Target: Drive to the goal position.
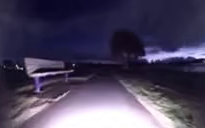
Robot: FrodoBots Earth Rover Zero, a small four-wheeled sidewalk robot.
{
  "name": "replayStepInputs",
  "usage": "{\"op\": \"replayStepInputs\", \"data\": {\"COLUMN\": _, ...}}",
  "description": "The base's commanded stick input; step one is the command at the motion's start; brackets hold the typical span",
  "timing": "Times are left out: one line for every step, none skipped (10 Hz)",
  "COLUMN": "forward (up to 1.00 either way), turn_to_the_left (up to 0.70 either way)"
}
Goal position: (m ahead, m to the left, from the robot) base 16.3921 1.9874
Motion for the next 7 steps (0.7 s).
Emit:
{"op": "replayStepInputs", "data": {"forward": 0.7, "turn_to_the_left": 0.0}}
{"op": "replayStepInputs", "data": {"forward": 0.7, "turn_to_the_left": 0.0}}
{"op": "replayStepInputs", "data": {"forward": 0.7, "turn_to_the_left": 0.0}}
{"op": "replayStepInputs", "data": {"forward": 0.7, "turn_to_the_left": 0.0}}
{"op": "replayStepInputs", "data": {"forward": 0.7, "turn_to_the_left": 0.0}}
{"op": "replayStepInputs", "data": {"forward": 0.7, "turn_to_the_left": 0.0}}
{"op": "replayStepInputs", "data": {"forward": 0.7, "turn_to_the_left": 0.0}}
